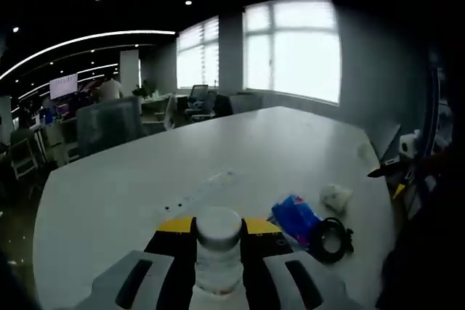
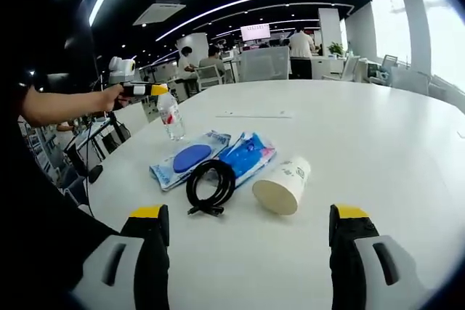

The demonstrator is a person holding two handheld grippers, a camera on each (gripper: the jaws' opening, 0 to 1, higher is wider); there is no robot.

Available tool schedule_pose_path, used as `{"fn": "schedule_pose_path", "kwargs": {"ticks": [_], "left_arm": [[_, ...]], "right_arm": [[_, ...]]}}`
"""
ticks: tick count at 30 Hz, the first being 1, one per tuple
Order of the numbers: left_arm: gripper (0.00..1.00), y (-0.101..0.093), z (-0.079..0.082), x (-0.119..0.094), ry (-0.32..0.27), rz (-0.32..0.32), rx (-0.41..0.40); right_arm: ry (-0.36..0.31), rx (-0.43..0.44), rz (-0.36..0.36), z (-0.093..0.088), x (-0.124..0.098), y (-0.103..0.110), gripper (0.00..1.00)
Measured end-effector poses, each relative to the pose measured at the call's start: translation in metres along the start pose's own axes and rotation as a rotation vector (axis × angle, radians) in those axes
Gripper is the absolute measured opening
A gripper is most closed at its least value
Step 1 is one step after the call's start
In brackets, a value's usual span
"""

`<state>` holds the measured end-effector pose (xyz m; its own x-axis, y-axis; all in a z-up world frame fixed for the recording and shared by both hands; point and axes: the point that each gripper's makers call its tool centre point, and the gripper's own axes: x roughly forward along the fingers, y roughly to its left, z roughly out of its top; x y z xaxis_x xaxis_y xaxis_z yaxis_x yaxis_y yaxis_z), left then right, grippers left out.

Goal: Arrange the tabletop items into an orderly group along one side of the table until the central work area is clear of visible clutter.

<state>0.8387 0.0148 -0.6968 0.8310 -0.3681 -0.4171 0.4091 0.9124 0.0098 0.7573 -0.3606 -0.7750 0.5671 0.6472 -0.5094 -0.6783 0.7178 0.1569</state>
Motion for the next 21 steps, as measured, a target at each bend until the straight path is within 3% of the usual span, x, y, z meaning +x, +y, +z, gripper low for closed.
{"fn": "schedule_pose_path", "kwargs": {"ticks": [8,21], "left_arm": [[0.20,0.000,-0.007,0.012,0.063,-0.124,0.080],[0.20,0.021,-0.004,0.018,0.125,-0.200,0.145]], "right_arm": [[0.008,0.009,-0.024,-0.001,0.003,-0.003,0.87],[0.031,0.008,-0.037,-0.003,0.010,-0.005,0.87]]}}
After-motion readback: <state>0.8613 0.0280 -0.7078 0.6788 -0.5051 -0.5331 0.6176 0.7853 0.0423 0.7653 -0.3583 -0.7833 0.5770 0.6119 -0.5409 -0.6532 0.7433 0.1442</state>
